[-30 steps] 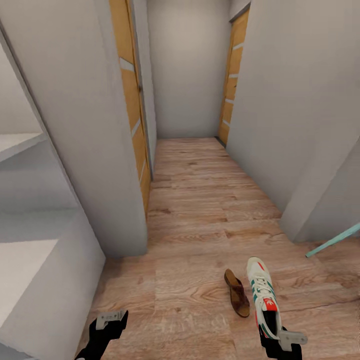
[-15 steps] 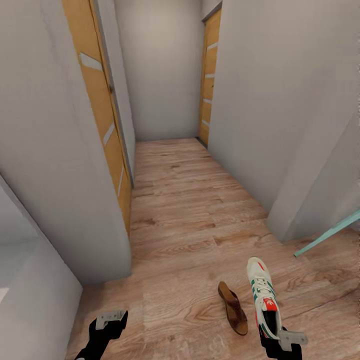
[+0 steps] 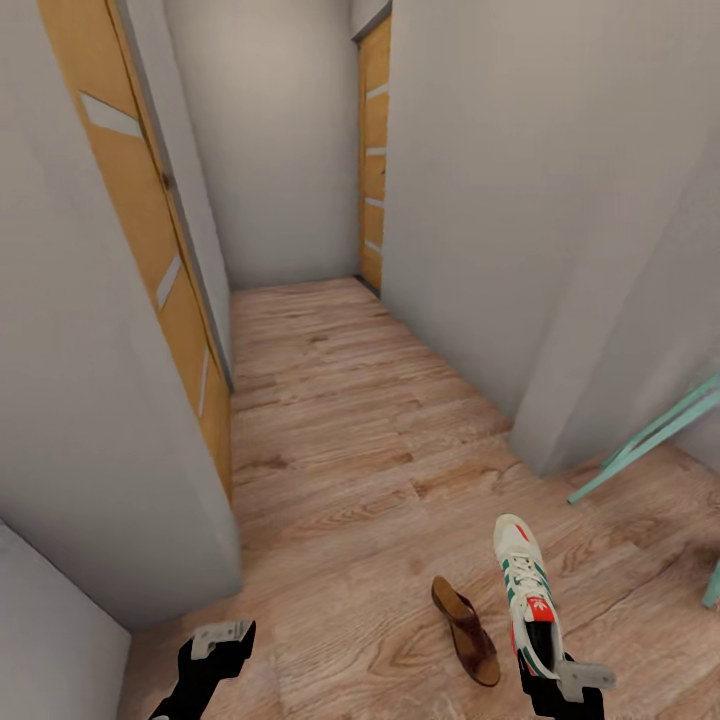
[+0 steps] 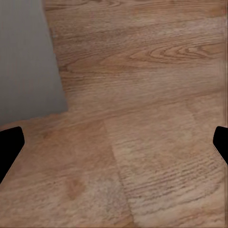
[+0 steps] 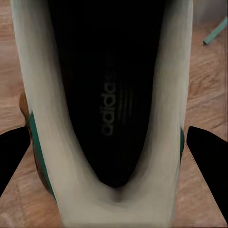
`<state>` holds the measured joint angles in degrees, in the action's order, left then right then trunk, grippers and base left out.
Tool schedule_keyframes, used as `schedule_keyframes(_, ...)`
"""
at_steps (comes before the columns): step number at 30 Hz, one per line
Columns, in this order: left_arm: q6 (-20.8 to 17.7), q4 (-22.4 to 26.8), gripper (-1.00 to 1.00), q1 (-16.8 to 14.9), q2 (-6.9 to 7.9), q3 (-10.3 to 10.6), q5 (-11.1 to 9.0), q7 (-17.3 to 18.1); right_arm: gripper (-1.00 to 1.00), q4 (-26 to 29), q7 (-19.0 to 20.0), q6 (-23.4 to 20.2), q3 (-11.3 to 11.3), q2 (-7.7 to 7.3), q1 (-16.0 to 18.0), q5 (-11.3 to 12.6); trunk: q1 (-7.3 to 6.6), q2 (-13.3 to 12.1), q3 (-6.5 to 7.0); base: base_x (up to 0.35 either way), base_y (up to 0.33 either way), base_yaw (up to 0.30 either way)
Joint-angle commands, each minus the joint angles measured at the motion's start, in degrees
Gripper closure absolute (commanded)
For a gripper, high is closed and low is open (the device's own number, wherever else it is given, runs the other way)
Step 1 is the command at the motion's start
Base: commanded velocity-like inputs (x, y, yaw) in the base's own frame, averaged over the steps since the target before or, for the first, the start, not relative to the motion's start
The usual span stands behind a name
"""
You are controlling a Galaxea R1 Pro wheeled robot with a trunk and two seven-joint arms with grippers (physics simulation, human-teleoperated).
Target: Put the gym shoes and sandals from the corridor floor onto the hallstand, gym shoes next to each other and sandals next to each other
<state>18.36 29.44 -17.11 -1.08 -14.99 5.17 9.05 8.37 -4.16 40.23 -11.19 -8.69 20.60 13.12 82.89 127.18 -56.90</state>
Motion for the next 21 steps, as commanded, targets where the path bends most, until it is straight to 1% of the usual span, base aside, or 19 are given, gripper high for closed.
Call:
schedule_keyframes(1,0.18,0.01,-1.0,-0.03,-0.07,-0.48,0.54,0.35,1.0,-0.02,-0.41,0.11,-0.5,-0.02,0.04,0.2,-0.01,0.02,-0.05,0.022,0.023,-0.263)
schedule_keyframes(21,0.18,0.01,-1.0,-0.03,-0.06,-0.48,0.54,0.35,1.0,-0.02,-0.44,0.11,-0.49,-0.02,0.05,0.23,-0.01,0.02,-0.05,0.002,0.002,-0.263)
